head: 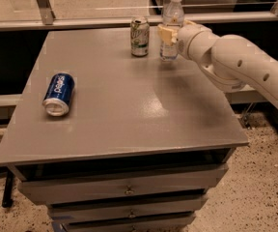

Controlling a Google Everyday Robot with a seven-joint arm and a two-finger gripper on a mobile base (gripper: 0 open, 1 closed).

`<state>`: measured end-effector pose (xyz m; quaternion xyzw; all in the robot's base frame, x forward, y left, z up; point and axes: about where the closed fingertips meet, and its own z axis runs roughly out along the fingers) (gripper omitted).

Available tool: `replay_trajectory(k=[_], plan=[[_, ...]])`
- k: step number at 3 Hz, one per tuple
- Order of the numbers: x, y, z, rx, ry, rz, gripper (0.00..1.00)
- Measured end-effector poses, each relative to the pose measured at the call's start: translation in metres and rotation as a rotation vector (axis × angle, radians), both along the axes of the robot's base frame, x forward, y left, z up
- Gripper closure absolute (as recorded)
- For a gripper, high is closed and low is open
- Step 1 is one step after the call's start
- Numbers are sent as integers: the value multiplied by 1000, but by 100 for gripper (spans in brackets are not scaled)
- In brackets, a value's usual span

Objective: Move blue plastic bottle near 7up can

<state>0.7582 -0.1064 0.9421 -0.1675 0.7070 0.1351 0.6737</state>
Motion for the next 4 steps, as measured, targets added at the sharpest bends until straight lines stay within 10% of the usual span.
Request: replay_trajectory(k=[2,4], plan=[[21,12,-13,14,30,11,92],[25,10,-20,16,52,4,53]])
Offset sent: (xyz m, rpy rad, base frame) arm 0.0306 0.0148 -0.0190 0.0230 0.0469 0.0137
